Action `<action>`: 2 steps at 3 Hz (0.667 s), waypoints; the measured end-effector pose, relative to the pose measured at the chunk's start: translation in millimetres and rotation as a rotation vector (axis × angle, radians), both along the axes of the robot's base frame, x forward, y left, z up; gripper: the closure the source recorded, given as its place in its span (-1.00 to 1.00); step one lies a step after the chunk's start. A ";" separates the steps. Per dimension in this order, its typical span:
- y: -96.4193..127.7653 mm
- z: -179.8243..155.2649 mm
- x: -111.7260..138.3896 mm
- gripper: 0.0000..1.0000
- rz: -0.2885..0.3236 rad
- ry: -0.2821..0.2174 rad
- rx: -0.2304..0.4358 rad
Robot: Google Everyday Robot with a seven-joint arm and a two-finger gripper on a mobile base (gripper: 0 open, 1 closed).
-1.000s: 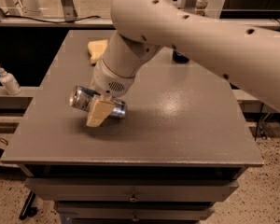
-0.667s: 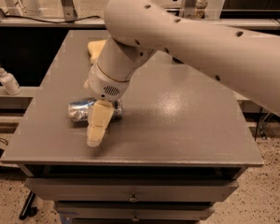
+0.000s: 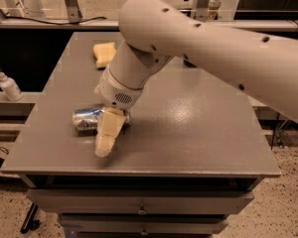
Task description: Knock redbull can over
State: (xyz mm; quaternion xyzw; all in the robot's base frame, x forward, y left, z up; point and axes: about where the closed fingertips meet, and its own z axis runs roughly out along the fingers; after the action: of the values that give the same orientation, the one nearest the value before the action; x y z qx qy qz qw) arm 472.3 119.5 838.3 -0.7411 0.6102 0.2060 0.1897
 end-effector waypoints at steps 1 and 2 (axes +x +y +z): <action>-28.5 1.3 0.3 -1.00 -0.102 0.001 0.053; -71.8 11.1 1.1 -1.00 -0.235 -0.022 0.122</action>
Offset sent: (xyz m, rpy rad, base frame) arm 0.0077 -0.1503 0.0281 0.2279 -0.0604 -0.4503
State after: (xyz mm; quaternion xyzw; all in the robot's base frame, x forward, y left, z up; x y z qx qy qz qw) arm 473.4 47.6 849.4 -0.6538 0.6770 0.2110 0.2640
